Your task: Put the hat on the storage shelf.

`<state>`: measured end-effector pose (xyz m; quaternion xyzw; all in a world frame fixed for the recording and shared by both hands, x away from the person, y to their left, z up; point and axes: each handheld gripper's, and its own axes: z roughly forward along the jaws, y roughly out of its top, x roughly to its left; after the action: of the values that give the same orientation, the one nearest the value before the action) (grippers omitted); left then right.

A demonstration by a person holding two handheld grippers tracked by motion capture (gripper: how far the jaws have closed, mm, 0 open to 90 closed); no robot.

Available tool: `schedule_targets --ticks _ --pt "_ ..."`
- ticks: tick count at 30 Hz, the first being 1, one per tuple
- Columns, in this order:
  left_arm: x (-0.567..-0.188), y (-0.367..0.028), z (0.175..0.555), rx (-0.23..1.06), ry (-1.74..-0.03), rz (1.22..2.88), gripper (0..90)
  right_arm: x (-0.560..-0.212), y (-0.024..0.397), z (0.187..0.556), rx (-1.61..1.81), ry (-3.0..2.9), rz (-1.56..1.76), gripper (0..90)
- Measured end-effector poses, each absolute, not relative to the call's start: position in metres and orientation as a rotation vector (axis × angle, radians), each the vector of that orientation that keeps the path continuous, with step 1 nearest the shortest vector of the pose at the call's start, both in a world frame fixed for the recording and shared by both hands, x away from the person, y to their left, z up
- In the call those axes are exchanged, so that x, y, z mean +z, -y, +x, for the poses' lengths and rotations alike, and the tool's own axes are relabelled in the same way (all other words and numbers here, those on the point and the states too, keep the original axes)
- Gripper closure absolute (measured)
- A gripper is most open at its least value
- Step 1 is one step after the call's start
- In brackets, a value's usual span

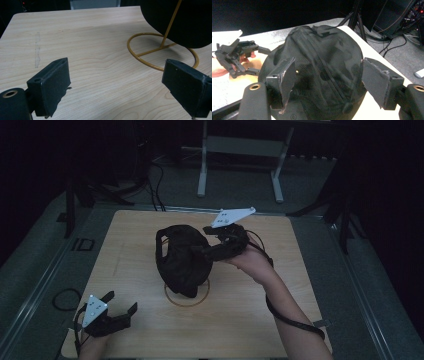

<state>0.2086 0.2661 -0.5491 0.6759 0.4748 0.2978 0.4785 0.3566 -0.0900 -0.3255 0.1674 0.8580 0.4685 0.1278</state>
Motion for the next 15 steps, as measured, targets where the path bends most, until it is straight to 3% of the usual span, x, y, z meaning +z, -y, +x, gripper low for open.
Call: schedule_targets --ticks 5,15 --pt "-0.550 -0.267 0.209 0.728 -1.161 1.651 8.6 -0.331 0.099 0.357 1.376 -2.513 0.466 14.3" --pt "-0.550 -0.267 0.209 0.728 -1.165 1.644 8.5 -0.342 0.120 0.362 1.415 -2.469 0.529 12.9"
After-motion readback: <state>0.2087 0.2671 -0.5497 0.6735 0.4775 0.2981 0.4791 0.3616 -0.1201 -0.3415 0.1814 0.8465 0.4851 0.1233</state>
